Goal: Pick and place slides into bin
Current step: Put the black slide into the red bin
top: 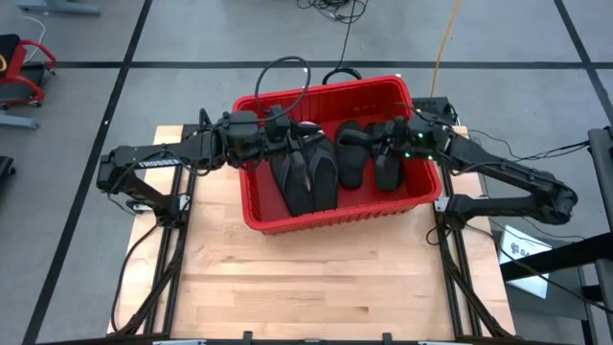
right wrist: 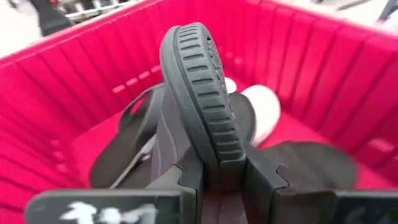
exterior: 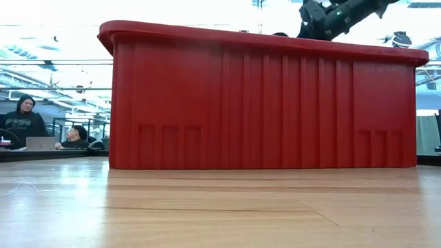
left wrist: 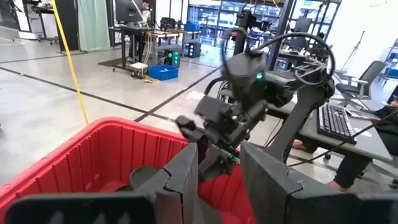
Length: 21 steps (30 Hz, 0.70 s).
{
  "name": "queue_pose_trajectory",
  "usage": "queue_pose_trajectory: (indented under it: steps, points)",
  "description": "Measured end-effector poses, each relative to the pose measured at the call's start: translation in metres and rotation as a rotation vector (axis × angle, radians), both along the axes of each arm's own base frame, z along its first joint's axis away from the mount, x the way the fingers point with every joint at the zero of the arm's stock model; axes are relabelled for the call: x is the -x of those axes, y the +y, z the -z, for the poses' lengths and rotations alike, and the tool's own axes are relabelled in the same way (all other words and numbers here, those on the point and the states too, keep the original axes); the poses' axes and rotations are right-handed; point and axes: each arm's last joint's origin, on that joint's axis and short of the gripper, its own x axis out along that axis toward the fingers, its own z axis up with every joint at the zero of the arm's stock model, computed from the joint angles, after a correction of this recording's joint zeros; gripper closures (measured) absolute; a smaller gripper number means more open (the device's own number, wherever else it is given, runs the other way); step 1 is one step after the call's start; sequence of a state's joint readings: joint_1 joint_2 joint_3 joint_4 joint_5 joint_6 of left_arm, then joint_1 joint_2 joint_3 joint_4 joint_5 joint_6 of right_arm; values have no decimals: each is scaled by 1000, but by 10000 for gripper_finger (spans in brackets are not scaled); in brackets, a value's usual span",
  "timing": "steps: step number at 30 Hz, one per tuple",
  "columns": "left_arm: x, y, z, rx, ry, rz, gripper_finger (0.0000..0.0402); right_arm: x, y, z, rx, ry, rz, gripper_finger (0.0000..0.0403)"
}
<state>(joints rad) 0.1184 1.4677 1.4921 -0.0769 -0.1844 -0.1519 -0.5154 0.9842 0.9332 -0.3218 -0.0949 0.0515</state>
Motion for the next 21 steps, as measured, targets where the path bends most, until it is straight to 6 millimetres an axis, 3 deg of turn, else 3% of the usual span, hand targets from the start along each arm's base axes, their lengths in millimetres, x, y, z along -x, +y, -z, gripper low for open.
queue_pose_trajectory:
  steps: [13,21]
  points:
    - [0,0,0,1,1,0,284,1,-23,10,-146,-15,42,345]
    - [0,0,0,2,0,0,284,-9,-42,30,-181,66,73,345]
